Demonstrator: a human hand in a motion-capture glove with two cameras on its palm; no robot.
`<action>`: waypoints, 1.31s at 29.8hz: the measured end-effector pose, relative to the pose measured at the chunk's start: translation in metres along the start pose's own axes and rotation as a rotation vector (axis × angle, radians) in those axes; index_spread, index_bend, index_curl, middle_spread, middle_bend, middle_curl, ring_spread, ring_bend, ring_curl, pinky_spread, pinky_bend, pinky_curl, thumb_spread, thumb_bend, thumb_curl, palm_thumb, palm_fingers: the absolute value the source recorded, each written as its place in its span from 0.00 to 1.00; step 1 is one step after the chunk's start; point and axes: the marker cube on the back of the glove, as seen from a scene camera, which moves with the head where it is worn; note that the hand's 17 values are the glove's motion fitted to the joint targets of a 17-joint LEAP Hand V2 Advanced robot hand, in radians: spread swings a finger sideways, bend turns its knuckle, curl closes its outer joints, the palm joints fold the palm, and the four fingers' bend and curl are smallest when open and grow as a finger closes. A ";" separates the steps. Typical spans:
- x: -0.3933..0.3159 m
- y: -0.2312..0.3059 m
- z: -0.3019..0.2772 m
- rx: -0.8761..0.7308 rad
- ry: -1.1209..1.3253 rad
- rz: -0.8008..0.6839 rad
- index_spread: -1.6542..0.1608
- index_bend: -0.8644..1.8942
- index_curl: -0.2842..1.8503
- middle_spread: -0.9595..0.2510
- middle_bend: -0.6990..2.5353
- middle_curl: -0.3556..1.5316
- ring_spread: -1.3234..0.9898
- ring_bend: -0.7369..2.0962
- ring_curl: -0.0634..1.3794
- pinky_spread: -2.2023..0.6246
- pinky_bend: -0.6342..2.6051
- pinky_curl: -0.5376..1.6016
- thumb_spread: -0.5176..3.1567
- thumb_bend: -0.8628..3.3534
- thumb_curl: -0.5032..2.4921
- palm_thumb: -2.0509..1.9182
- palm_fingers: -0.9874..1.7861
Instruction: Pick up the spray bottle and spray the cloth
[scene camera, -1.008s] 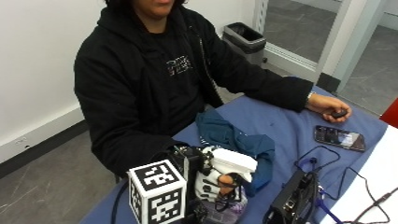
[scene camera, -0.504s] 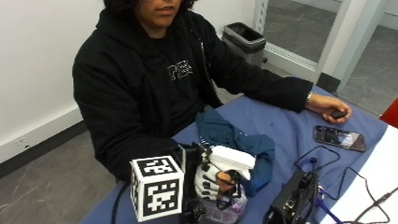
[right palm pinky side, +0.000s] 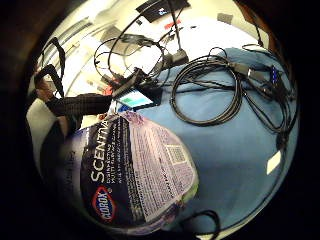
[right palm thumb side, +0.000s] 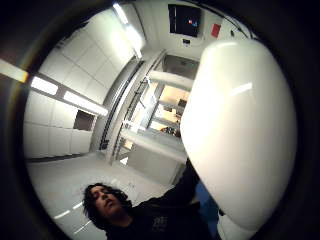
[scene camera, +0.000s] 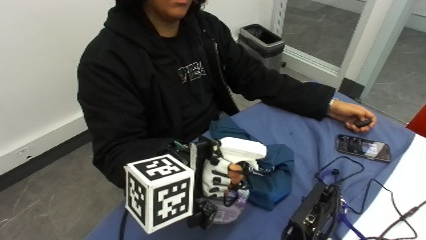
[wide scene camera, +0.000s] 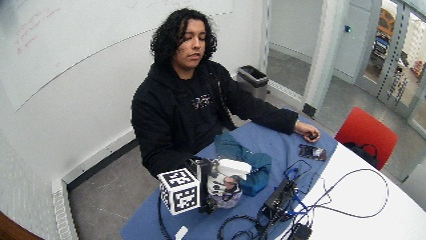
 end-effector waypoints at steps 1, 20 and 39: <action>-0.007 0.001 -0.003 -0.043 0.016 0.002 0.75 0.38 0.36 0.63 0.37 0.47 0.48 0.50 0.40 0.68 0.34 0.46 0.24 0.20 0.39 0.78 0.83; -0.065 0.021 0.033 -0.753 0.705 0.127 0.75 0.38 0.39 0.64 0.37 0.47 0.48 0.50 0.40 0.68 0.34 0.46 0.24 0.20 0.42 0.78 0.82; 0.004 0.089 0.077 -1.160 1.059 0.260 0.75 0.37 0.40 0.64 0.36 0.47 0.48 0.50 0.40 0.68 0.35 0.46 0.24 0.20 0.43 0.78 0.81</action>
